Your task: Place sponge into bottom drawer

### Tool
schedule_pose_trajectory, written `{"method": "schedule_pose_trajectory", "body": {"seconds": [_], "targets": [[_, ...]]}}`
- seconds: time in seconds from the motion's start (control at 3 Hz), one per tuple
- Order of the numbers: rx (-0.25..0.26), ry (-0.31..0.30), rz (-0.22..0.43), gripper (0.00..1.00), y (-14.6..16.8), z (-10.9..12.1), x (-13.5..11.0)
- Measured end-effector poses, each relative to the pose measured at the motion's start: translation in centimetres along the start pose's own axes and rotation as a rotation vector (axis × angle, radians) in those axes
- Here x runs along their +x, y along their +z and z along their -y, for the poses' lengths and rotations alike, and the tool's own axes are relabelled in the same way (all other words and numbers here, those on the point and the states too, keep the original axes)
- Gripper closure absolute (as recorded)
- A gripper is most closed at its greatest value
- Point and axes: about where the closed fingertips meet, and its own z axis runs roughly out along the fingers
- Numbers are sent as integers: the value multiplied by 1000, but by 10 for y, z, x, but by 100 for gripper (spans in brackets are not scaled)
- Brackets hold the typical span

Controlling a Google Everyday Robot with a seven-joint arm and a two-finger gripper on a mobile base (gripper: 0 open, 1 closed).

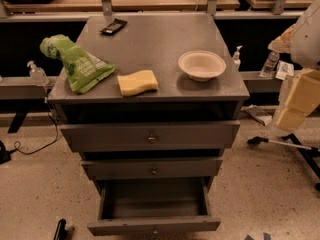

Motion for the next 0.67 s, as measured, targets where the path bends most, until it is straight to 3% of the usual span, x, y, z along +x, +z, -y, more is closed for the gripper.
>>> {"method": "schedule_pose_trajectory", "body": {"seconds": [0.33, 0.67], "targets": [[0, 0, 0, 0, 0, 0, 0], [-13, -44, 38, 0, 14, 13, -23]]}}
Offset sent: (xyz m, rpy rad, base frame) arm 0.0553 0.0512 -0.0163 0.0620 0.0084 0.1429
